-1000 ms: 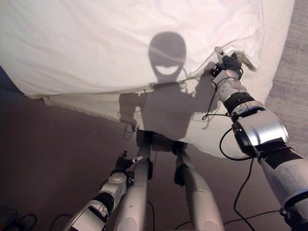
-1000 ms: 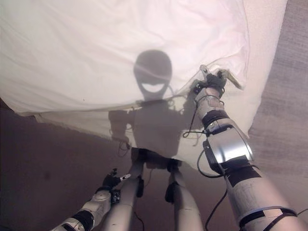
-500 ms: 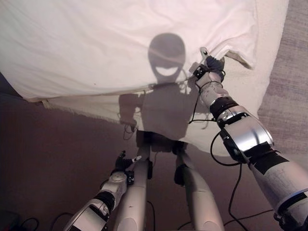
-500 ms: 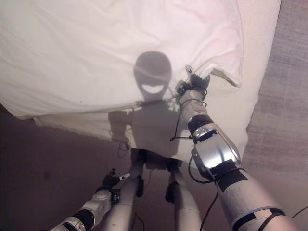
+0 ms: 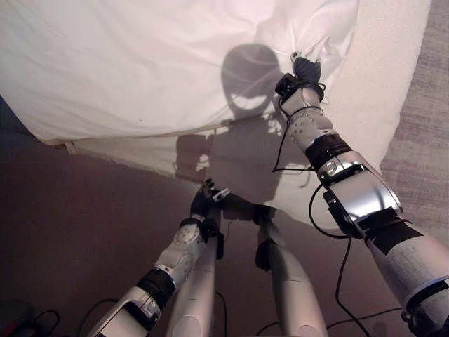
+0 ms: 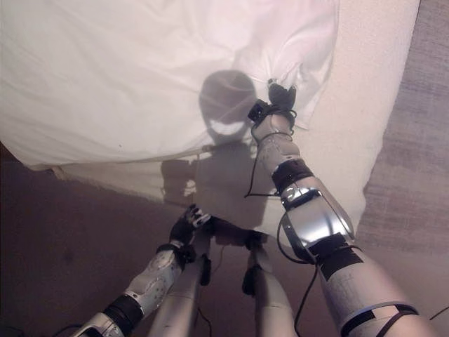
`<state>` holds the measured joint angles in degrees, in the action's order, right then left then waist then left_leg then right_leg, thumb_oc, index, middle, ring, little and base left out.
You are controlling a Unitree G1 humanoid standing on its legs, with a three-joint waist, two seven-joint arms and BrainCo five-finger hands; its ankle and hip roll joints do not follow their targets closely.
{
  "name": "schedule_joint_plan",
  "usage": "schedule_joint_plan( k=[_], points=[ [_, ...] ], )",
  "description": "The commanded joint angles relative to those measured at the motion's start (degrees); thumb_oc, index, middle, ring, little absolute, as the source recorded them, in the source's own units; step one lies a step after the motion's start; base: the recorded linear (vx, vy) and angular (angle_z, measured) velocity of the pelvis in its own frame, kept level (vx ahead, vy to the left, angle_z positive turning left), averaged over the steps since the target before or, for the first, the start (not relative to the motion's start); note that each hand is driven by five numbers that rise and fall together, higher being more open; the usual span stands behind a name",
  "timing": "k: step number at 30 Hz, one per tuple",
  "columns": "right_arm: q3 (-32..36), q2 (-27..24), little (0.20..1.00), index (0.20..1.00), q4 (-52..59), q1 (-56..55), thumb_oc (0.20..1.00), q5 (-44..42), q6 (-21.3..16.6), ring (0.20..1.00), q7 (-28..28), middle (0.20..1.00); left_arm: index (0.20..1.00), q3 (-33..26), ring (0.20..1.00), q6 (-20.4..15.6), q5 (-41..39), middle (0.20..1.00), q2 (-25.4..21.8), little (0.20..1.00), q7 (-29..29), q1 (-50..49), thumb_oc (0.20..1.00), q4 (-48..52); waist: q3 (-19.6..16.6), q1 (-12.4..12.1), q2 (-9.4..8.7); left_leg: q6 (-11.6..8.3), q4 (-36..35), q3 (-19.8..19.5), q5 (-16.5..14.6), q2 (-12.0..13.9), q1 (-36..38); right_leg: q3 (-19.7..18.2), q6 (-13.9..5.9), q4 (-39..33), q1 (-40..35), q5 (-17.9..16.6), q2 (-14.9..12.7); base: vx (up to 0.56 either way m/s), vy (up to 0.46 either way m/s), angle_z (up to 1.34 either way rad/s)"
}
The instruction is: Make the bed
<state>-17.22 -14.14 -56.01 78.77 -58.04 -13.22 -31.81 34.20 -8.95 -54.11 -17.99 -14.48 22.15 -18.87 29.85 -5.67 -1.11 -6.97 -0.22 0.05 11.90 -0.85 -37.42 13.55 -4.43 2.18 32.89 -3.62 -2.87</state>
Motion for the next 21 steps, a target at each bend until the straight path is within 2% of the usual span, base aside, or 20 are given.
schedule_joint_plan(
  k=[1, 6, 12, 17, 21],
  points=[
    [0.4, -1.8, 0.2, 0.2, 5.8, 1.3, 0.2, 1.8, -3.7, 0.2, 0.4, 0.2, 1.0, 2.7, 1.0, -1.4, -5.9, 1.0, -1.3, 1.0, 3.9, -3.2, 1.0, 9.0, -0.1, 1.5, -1.04, 5.45, 3.8, 3.9, -7.9, -2.8, 4.1, -4.1, -2.67, 1.1, -1.0, -4.1, -2.2, -0.04, 0.002, -0.07],
    [-0.6, -2.5, 0.2, 0.2, 10.2, -0.2, 0.2, 0.9, -4.5, 0.2, 0.7, 0.2, 1.0, 5.7, 1.0, -2.4, -12.4, 1.0, -0.4, 1.0, 3.8, 0.9, 1.0, 12.3, -0.1, 3.1, -1.3, 5.52, 3.5, 4.5, -7.7, -3.1, 6.0, -4.8, -2.7, 1.6, -1.9, -4.0, -2.3, -0.06, 0.015, -0.08],
    [-2.8, -2.8, 0.2, 0.2, 20.0, -5.4, 0.2, 0.4, -5.3, 0.2, 2.1, 0.2, 1.0, 8.9, 1.0, -2.0, -24.1, 1.0, 5.6, 1.0, 2.8, 7.4, 1.0, 9.0, -1.6, 5.7, -1.31, 6.27, 4.0, 5.5, -8.3, -3.8, 9.0, -6.4, -2.65, 5.2, -2.7, -2.3, -3.2, -0.02, 0.014, -0.03],
    [-4.1, -4.2, 0.2, 0.2, 25.4, -9.7, 0.2, 1.6, -5.2, 0.2, 2.6, 0.2, 1.0, 8.5, 1.0, -2.7, -27.8, 1.0, 9.9, 1.0, 1.6, 10.5, 1.0, 4.7, -2.6, 6.7, -1.22, 6.49, 5.0, 6.0, -8.8, -4.1, 10.4, -7.2, -2.32, 7.7, -3.0, -0.9, -3.6, -0.01, 0.005, -0.03],
    [-4.1, -6.7, 0.2, 0.2, 33.9, -17.1, 0.2, 3.6, -5.4, 0.2, 3.5, 0.2, 1.0, 5.0, 1.0, -4.9, -29.5, 1.0, 14.7, 1.0, -0.9, 15.2, 1.0, -0.3, -3.6, 7.7, -1.39, 6.15, 5.6, 6.1, -8.7, -4.1, 11.6, -7.0, -2.14, 8.4, -3.9, -0.5, -3.7, -0.01, -0.026, -0.02]
  ],
)
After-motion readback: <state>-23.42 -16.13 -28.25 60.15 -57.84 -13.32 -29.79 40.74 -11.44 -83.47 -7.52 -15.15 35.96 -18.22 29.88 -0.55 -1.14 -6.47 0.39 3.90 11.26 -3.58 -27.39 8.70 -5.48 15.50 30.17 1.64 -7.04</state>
